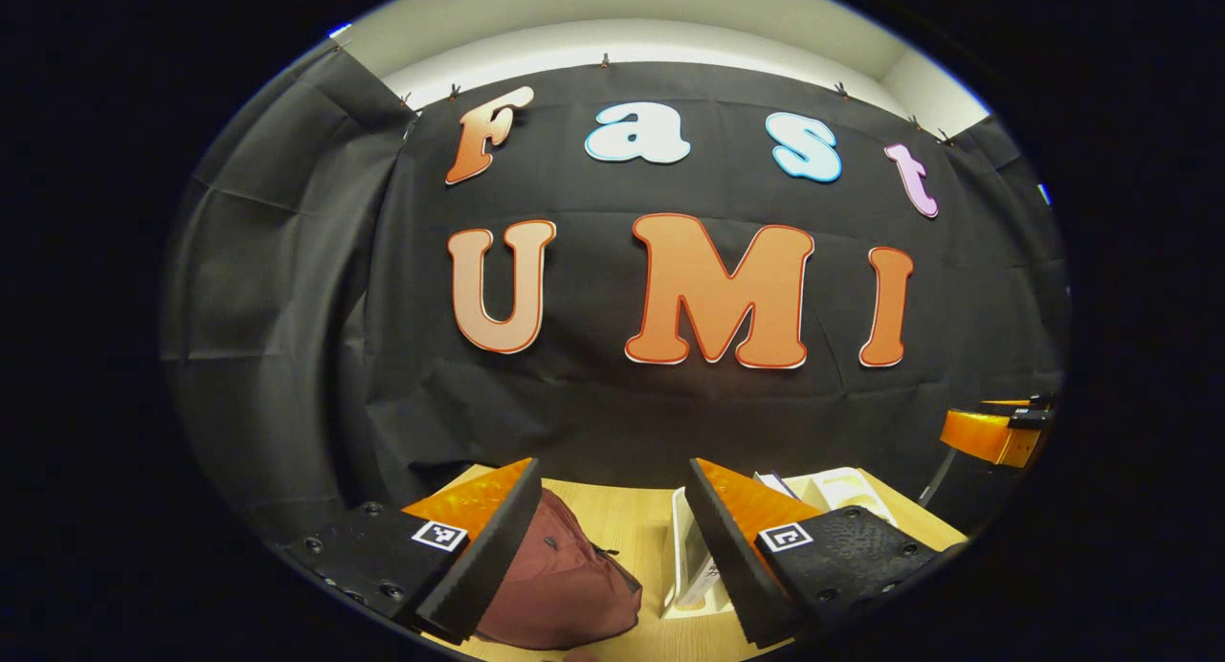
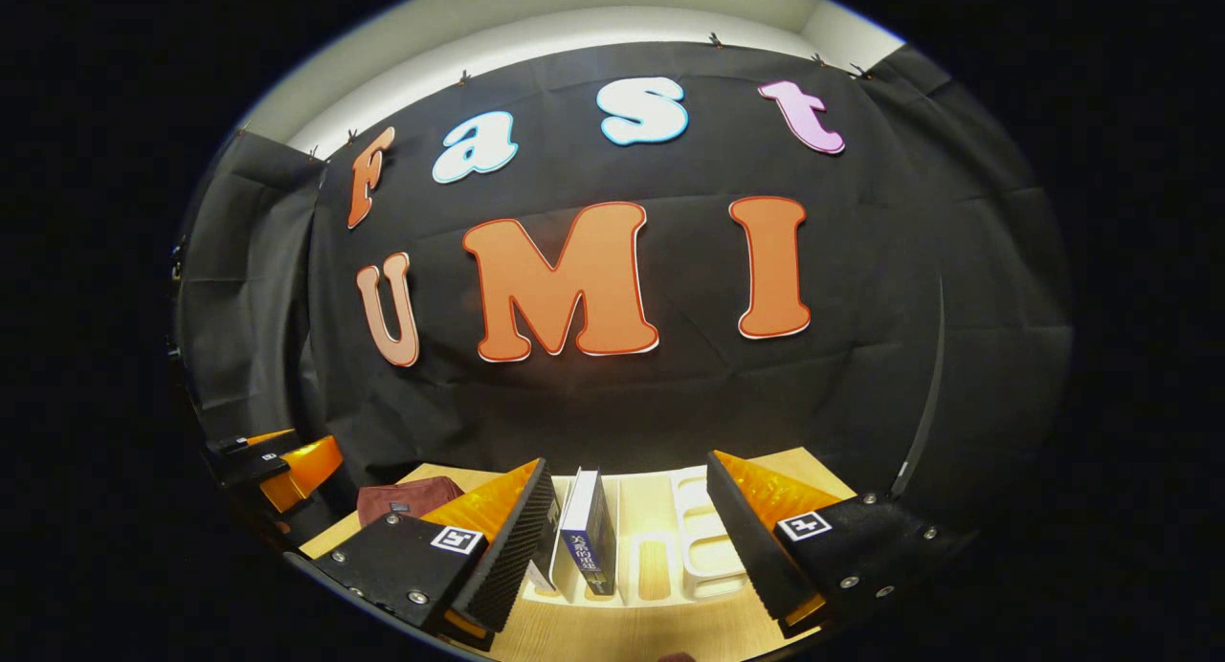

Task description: Open the schoolbag, grab two books from the bookshelf and put them into the schoolbag.

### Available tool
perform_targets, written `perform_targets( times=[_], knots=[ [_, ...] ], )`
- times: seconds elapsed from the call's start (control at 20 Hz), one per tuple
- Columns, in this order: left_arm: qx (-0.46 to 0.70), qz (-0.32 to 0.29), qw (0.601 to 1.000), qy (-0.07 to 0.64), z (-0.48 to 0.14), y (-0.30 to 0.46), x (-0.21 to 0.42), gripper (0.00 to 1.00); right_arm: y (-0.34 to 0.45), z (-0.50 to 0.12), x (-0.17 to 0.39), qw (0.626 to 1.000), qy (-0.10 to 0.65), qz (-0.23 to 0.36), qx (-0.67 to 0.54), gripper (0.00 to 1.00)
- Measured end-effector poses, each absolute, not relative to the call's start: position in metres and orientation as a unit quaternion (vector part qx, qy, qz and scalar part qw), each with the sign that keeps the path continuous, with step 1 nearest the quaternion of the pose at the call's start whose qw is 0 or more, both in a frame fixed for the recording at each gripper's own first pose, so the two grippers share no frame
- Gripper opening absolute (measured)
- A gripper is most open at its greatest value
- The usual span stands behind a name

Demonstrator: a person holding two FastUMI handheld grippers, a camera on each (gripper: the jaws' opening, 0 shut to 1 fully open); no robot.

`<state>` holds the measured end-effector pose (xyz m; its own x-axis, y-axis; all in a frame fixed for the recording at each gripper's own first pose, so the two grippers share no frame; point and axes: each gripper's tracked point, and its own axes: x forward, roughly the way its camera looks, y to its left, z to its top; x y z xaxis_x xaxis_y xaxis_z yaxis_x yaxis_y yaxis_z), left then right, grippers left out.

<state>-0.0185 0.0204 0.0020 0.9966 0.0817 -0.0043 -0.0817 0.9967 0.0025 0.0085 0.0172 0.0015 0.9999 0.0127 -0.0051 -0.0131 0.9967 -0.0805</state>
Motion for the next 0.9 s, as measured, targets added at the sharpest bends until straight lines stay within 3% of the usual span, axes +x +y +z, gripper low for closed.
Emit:
perform_targets(
  times=[0.9],
  knots=[
    [0.015,0.039,0.999,-0.033,0.025,0.034,-0.001,0.95,0.017,0.005,0.021,0.998,-0.004,-0.001,-0.057,0.96]
  ],
)
